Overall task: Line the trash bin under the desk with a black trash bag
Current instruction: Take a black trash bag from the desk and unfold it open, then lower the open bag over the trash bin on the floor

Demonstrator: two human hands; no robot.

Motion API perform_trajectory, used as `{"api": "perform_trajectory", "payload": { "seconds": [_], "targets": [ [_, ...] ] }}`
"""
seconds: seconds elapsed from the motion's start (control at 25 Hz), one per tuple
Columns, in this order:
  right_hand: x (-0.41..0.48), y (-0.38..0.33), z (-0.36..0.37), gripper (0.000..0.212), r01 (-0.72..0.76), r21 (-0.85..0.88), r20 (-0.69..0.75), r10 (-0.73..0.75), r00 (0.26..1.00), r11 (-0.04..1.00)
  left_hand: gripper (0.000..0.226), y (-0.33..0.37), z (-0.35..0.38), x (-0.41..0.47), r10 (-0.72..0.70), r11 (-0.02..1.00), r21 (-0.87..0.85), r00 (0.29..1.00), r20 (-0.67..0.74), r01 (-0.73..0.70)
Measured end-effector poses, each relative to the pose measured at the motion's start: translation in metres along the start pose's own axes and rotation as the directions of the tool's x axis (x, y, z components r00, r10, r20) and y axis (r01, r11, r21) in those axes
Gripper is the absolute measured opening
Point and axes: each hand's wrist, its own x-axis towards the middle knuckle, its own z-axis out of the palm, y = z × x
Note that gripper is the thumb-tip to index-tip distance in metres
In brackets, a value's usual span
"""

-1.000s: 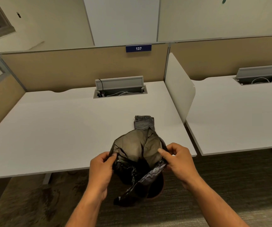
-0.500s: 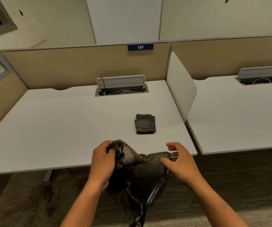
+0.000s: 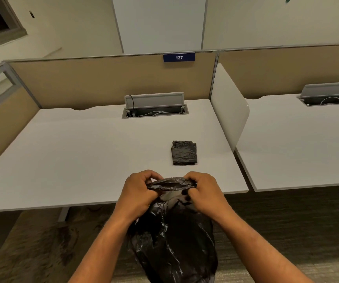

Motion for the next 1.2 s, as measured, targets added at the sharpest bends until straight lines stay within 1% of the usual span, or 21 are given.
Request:
{"api": "perform_trajectory", "payload": {
  "seconds": [0.08,0.16,0.32,0.44,0.56,0.68,0.76,0.84,0.88,0.92,0.96,1.0,1.04,1.12,1.16,1.2],
  "targets": [
    [-0.002,0.003,-0.004,0.033,-0.008,0.001,-0.041,0.008,0.999,1.0,0.042,-0.011,-0.009,-0.001,-0.026,0.99,0.139,0.999,0.025,0.022],
    [-0.003,0.01,-0.007,0.03,-0.022,0.005,-0.073,0.022,0.997,1.0,0.045,-0.022,-0.015,-0.004,-0.062,0.976,0.212,0.998,0.02,0.056],
    [-0.007,0.032,-0.012,0.031,-0.094,0.015,-0.128,0.095,0.987,0.995,0.045,-0.042,-0.027,-0.012,-0.116,0.946,0.304,0.993,-0.013,0.114],
    [-0.016,0.05,-0.013,0.034,-0.152,-0.018,-0.165,0.147,0.975,0.988,0.038,-0.055,-0.034,-0.016,-0.155,0.927,0.337,0.986,-0.056,0.165],
    [-0.023,0.067,-0.012,0.04,-0.213,0.012,-0.192,0.211,0.958,0.977,0.036,-0.065,-0.039,-0.019,-0.205,0.92,0.313,0.971,-0.126,0.235],
    [-0.029,0.076,-0.014,0.043,-0.271,-0.02,-0.187,0.262,0.947,0.962,0.035,-0.069,-0.046,-0.019,-0.251,0.909,0.263,0.929,-0.271,0.323],
    [-0.032,0.082,-0.013,0.039,-0.31,-0.101,-0.141,0.295,0.945,0.945,0.037,-0.07,-0.052,-0.019,-0.243,0.919,0.215,0.903,-0.354,0.331],
    [-0.035,0.082,-0.011,0.027,-0.344,-0.178,-0.092,0.333,0.939,0.922,0.04,-0.067,-0.053,-0.018,-0.212,0.937,0.19,0.911,-0.354,0.292],
    [-0.035,0.081,-0.008,0.02,-0.334,-0.201,-0.072,0.327,0.942,0.921,0.042,-0.064,-0.052,-0.018,-0.179,0.946,0.204,0.93,-0.32,0.252],
    [-0.035,0.077,-0.005,0.033,-0.307,-0.227,-0.064,0.301,0.952,0.924,0.043,-0.06,-0.049,-0.018,-0.135,0.953,0.227,0.953,-0.271,0.199],
    [-0.036,0.072,0.0,0.056,-0.252,-0.235,-0.06,0.245,0.968,0.939,0.042,-0.055,-0.045,-0.019,-0.09,0.958,0.25,0.973,-0.214,0.144],
    [-0.037,0.062,0.004,0.073,-0.174,-0.227,-0.059,0.165,0.985,0.958,0.04,-0.051,-0.04,-0.019,-0.05,0.959,0.268,0.986,-0.159,0.092],
    [-0.036,0.052,0.011,0.084,-0.067,-0.221,-0.06,0.056,0.997,0.973,0.038,-0.046,-0.035,-0.019,-0.014,0.959,0.279,0.994,-0.113,0.045],
    [-0.035,0.032,0.032,0.094,0.117,-0.278,0.0,-0.121,0.993,0.954,0.036,-0.039,-0.026,-0.018,0.052,0.957,0.289,0.997,-0.057,-0.033],
    [-0.033,0.023,0.046,0.098,0.156,-0.307,0.06,-0.144,0.988,0.939,0.035,-0.036,-0.023,-0.018,0.073,0.956,0.288,0.996,-0.042,-0.058],
    [-0.03,0.016,0.059,0.1,0.167,-0.336,0.121,-0.134,0.984,0.927,0.033,-0.032,-0.021,-0.017,0.085,0.957,0.28,0.996,-0.031,-0.073]
  ]
}}
